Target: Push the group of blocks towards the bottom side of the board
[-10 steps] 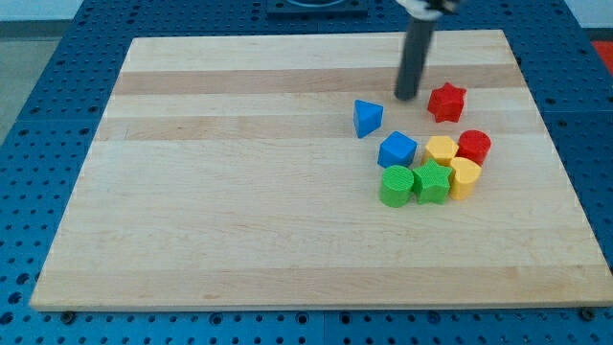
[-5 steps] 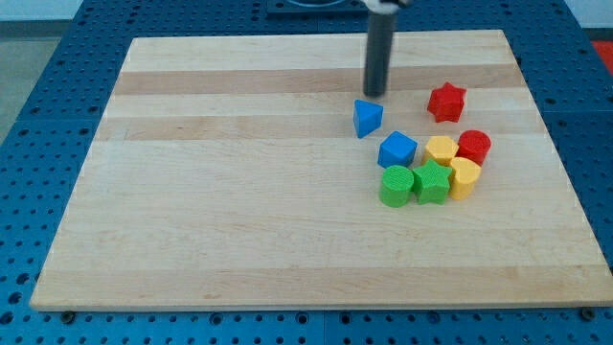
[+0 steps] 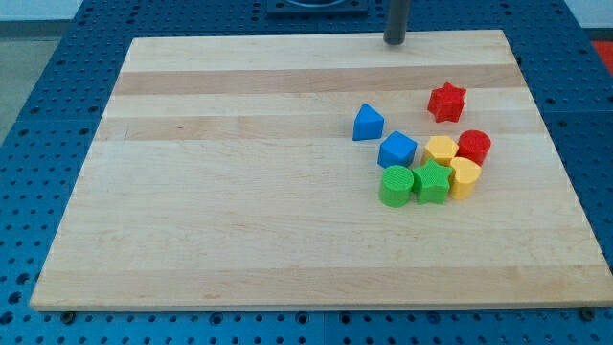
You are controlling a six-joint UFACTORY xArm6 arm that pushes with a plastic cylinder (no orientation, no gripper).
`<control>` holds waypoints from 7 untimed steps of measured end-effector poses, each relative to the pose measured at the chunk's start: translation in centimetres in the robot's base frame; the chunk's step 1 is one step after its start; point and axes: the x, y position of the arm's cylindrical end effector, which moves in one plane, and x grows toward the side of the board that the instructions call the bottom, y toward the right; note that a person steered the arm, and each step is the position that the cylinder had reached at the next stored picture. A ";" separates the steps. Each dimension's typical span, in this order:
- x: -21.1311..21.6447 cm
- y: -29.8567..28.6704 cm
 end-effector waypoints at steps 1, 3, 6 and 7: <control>0.0 2.7; 1.6 5.0; 7.7 8.0; 10.2 6.1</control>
